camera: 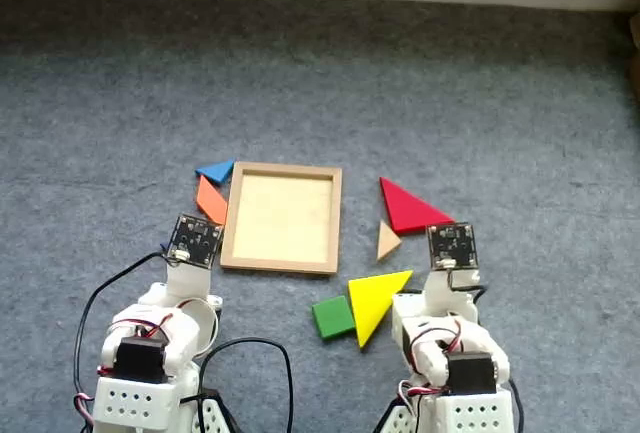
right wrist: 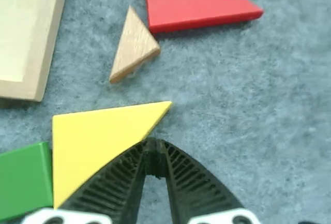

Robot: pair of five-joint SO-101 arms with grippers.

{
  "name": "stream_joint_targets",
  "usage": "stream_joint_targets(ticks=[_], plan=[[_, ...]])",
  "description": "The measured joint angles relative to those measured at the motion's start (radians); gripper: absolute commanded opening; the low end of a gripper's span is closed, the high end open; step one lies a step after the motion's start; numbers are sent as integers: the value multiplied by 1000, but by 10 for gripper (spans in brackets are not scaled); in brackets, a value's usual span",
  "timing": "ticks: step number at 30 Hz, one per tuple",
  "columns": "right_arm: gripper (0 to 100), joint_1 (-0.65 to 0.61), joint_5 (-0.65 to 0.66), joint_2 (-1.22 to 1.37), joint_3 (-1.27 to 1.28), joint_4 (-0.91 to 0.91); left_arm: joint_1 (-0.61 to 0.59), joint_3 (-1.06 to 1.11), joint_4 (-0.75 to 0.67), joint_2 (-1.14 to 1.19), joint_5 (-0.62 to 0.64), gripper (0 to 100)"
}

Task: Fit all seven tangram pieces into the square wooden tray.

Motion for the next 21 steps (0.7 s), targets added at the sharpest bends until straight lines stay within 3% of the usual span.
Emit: stream_joint_targets(ticks=[3,8,12,18,21], plan=[[13,77,12,-3,-58,-31,0,0,0,0,0,5],[12,118,258,-5,-132,-184,0,0,0,0,0,5],[12,114,336,14,-150,-210,0,0,0,0,0,5],[15,112,374,276,-318,-215,0,0,0,0,0,5],[78,112,377,466,-453,-215,0,0,0,0,0,5]])
